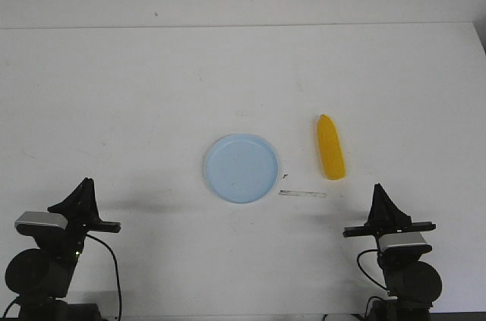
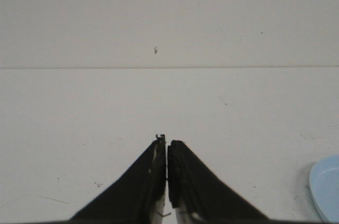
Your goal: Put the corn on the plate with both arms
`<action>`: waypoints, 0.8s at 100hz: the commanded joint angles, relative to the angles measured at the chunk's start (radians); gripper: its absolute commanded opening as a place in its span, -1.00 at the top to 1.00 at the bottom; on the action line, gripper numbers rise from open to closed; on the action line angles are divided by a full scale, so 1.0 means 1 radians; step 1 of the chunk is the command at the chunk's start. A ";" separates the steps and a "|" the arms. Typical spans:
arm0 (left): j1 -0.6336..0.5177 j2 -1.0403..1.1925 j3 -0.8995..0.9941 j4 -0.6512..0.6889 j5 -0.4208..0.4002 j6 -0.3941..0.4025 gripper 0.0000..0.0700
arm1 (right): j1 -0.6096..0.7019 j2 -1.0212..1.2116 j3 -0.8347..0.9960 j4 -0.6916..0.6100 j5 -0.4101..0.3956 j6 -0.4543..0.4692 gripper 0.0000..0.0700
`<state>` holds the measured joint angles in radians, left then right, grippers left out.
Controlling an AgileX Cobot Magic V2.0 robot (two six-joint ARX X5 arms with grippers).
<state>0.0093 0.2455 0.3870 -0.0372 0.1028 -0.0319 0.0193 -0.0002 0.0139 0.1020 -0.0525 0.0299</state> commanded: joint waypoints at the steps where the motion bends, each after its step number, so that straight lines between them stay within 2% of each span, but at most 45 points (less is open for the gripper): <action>1: 0.003 -0.001 0.010 0.014 -0.002 0.013 0.99 | 0.001 0.001 -0.002 0.010 0.000 -0.005 0.96; 64: 0.003 -0.001 0.010 0.014 -0.002 0.013 0.99 | 0.001 0.001 -0.001 0.031 0.003 -0.001 0.96; 80: 0.003 -0.001 0.010 0.014 -0.002 0.013 0.99 | 0.001 0.002 -0.001 0.108 0.037 0.057 0.97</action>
<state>0.0093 0.2455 0.3870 -0.0372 0.1032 -0.0319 0.0193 -0.0002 0.0139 0.1860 -0.0261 0.0471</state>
